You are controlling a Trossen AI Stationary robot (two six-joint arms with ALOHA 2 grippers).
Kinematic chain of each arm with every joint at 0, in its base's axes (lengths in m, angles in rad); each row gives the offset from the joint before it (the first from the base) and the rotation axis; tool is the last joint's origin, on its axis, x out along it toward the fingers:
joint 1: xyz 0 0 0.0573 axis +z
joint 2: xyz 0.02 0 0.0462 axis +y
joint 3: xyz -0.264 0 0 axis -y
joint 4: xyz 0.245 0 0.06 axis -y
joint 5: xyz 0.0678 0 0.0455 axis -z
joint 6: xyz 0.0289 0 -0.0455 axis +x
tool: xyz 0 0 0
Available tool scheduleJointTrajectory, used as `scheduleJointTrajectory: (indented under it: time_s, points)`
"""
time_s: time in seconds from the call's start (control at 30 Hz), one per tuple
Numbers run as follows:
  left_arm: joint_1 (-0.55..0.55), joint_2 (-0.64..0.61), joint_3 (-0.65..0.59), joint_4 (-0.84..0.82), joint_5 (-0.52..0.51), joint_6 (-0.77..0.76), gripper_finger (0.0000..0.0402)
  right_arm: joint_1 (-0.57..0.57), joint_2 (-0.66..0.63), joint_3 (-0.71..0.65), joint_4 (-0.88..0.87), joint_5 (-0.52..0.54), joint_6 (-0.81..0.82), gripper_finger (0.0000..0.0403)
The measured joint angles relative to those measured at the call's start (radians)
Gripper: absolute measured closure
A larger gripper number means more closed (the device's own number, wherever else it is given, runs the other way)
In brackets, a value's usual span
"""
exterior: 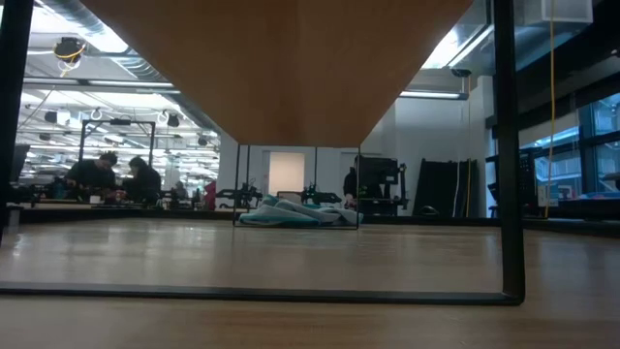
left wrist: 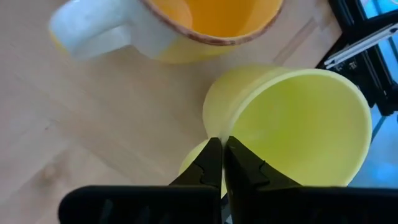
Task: Stack small to large cups/mugs on shelf
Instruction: Put the light green cup on the shelf
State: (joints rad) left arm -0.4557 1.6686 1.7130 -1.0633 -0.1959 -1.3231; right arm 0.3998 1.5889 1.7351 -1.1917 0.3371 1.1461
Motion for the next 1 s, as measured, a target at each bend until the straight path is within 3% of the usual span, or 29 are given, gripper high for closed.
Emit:
scheduleJointTrajectory:
  time_s: [0.4,0.7,1.0]
  points:
    - [0.024,0.018,0.000,0.010,-0.003,0.042,0.0401,0.061,0.025,0.000,0.068,-0.128,0.003,0.0237]
    - [0.035,0.025,0.000,0.021,0.002,0.052,0.0401,0.084,0.082,0.000,0.198,-0.172,-0.018,0.0295]
    - [0.037,0.026,0.000,0.021,0.003,0.053,0.0399,0.085,0.121,0.000,0.209,-0.186,-0.031,0.0362]
